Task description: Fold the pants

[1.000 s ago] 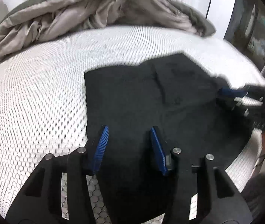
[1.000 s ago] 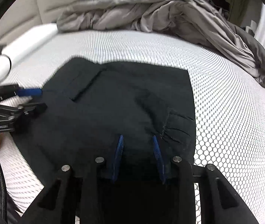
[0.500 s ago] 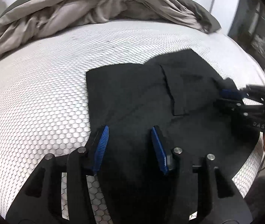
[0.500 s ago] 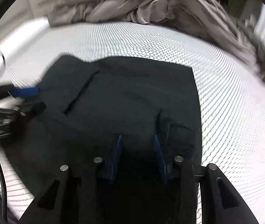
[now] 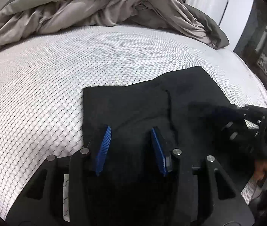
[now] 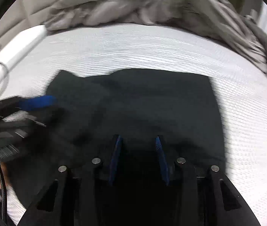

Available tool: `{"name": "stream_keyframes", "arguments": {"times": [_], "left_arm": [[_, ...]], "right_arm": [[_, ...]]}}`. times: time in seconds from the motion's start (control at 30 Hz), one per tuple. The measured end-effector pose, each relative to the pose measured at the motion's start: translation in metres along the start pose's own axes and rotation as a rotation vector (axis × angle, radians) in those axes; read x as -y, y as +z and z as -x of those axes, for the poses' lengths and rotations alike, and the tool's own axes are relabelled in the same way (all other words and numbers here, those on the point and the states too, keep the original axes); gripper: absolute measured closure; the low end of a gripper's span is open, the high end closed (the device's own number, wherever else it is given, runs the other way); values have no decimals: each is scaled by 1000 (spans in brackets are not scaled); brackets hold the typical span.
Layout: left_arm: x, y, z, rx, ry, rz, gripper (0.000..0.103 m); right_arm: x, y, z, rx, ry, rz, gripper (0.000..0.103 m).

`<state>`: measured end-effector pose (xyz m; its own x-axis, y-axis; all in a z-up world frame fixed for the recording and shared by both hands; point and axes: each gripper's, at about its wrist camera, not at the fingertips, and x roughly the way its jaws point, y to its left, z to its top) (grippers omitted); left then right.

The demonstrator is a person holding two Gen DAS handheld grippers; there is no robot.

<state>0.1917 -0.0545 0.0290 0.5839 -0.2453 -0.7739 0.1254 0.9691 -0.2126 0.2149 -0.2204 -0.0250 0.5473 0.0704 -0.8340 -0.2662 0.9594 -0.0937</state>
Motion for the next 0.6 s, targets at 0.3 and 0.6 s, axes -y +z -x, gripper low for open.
{"name": "stream_keyframes", "arguments": {"times": [0.3, 0.6], "left_arm": [[29, -27, 52, 56, -101, -59, 61], [28, -58, 51, -29, -69, -128, 61]], "right_arm": [[-6, -14, 48, 93, 239, -26, 64], [-4, -49, 36, 9, 57, 145, 63]]}}
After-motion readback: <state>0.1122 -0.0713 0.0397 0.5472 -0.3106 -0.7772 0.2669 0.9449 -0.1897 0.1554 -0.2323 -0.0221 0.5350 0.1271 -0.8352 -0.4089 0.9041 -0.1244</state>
